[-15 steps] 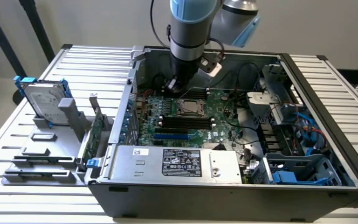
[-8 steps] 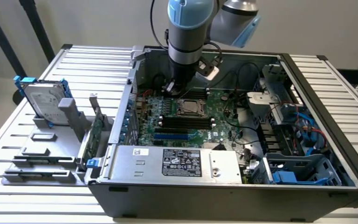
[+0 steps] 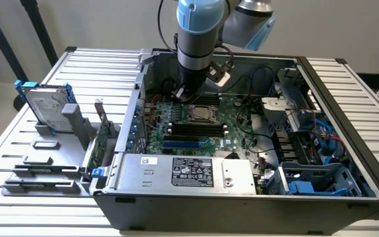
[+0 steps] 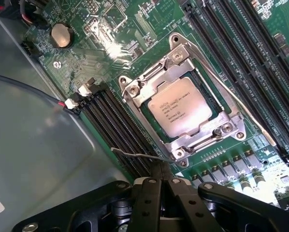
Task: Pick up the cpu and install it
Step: 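Install the first cpu locking lever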
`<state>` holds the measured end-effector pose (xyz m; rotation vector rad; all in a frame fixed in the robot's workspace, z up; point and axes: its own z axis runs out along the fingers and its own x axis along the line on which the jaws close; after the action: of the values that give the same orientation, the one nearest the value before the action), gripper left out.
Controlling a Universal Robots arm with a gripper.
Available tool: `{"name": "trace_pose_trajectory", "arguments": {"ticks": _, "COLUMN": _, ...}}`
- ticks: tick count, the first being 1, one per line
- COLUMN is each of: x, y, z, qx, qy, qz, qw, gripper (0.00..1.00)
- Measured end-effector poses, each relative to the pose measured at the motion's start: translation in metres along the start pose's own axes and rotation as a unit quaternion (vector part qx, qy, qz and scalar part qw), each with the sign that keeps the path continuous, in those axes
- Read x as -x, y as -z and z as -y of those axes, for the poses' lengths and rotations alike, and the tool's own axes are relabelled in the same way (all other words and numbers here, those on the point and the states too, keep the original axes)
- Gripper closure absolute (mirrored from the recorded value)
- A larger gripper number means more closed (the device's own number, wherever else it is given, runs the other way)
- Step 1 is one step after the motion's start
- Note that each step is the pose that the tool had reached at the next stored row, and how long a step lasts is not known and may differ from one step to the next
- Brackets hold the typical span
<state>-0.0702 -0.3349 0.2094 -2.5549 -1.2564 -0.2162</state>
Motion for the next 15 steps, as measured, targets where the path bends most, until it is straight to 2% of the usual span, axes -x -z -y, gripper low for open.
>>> {"name": "trace_pose_trajectory", "arguments": {"ticks": 8, "x": -0.0003, "y": -0.0009, "z": 0.0003, "qx": 0.0005, "qy": -0.002, "qz": -0.0004, "qw": 1.0000, "gripper": 0.89}}
{"name": "trace_pose_trajectory", "arguments": {"ticks": 15, "x": -0.0002, "y": -0.0013, "z": 0.0002, "qx": 0.0054, "qy": -0.011, "qz": 0.0011, "qw": 0.9999, "gripper": 0.89}}
